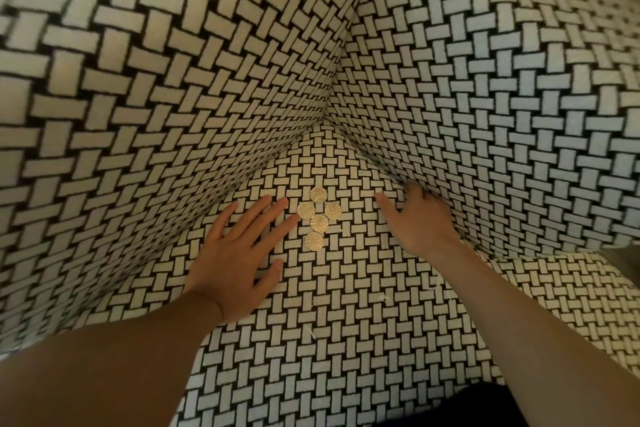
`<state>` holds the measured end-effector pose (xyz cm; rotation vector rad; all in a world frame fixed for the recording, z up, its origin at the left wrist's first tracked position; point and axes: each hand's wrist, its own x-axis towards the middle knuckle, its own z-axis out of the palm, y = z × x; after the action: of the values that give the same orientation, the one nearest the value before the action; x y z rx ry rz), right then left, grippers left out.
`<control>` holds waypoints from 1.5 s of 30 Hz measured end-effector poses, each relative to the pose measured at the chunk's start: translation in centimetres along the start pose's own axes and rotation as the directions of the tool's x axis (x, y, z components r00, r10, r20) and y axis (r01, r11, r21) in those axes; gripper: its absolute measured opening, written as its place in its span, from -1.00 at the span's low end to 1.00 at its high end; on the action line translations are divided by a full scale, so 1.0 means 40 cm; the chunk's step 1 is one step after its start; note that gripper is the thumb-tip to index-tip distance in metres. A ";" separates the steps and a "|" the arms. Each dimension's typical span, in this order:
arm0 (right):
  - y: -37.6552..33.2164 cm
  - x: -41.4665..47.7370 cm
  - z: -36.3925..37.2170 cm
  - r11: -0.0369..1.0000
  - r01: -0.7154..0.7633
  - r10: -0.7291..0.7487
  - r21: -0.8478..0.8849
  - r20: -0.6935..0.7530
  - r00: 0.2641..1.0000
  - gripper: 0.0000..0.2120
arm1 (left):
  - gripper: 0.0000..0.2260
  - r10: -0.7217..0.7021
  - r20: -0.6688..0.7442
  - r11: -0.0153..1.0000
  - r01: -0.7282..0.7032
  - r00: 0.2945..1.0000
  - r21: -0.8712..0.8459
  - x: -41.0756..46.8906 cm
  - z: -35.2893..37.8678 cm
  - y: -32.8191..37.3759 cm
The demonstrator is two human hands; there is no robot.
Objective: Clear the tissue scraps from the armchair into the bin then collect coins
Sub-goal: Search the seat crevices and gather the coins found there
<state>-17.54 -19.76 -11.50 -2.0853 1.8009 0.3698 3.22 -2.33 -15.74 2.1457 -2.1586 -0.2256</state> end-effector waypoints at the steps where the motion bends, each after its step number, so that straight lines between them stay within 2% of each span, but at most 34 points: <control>1: 0.003 -0.013 -0.002 1.000 0.018 -0.018 0.014 -0.034 0.999 -0.30 | -0.47 -0.001 0.001 1.000 0.001 1.000 0.001 0.000 -0.001 0.001; 5: 0.017 -0.084 -0.024 0.981 0.173 -0.163 0.090 -0.107 0.981 -0.43 | -0.47 -0.003 0.012 1.000 0.003 1.000 0.006 0.001 0.000 0.000; 12: -0.005 -0.221 -0.022 0.873 0.461 -0.466 0.162 -0.005 0.885 -0.63 | -0.47 -0.002 0.017 1.000 0.002 1.000 0.015 0.000 0.001 0.002; 15: -0.016 -0.218 -0.025 0.796 0.491 -0.524 0.354 -0.004 0.852 -0.75 | -0.47 -0.004 0.015 1.000 0.003 1.000 0.017 0.000 -0.002 0.002; 17: -0.010 -0.201 -0.043 0.773 0.476 -0.490 0.419 -0.082 0.868 -0.76 | -0.48 -0.002 0.017 1.000 0.002 1.000 0.017 0.000 -0.002 0.001; 20: 0.041 -0.164 -0.072 0.893 0.370 -0.340 0.257 -0.153 0.928 -0.73 | -0.48 0.001 0.017 1.000 -0.001 1.000 0.016 0.001 -0.002 0.002; 22: 0.100 -0.140 -0.076 0.979 0.143 -0.136 0.145 -0.056 0.989 -0.69 | -0.47 0.002 0.018 1.000 -0.003 1.000 0.015 0.000 -0.002 0.001; 24: 0.150 -0.122 -0.071 0.994 -0.078 0.070 0.082 0.098 0.993 -0.58 | -0.47 0.002 0.018 1.000 -0.002 1.000 0.017 0.002 -0.002 0.001; 25: 0.163 -0.113 -0.065 0.989 -0.127 0.115 0.080 0.147 0.982 -0.52 | -0.47 0.003 0.020 1.000 -0.003 1.000 0.021 0.002 -0.002 0.001; 35: 0.143 -0.060 -0.030 0.976 -0.155 0.133 0.155 0.142 0.981 -0.30 | -0.47 -0.009 0.035 0.998 0.007 0.999 0.060 0.001 -0.009 0.006; 39: 0.173 -0.031 -0.023 0.930 -0.153 0.091 0.335 0.193 0.977 -0.27 | -0.47 -0.018 0.046 0.996 0.014 0.999 0.090 0.003 -0.008 0.009; 42: 0.189 -0.033 -0.004 0.922 -0.062 0.030 0.383 0.089 0.996 -0.27 | -0.47 -0.011 0.050 0.995 0.006 0.999 0.102 0.003 -0.008 0.008; 45: 0.194 -0.049 0.018 0.950 0.032 -0.007 0.310 -0.084 0.996 -0.33 | -0.46 -0.004 0.062 0.993 -0.003 0.998 0.120 0.002 -0.005 0.008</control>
<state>-25.48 -18.67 -12.11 -1.9186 1.7515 -0.0091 2.93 -2.41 -15.49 2.2309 -2.2609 -0.1680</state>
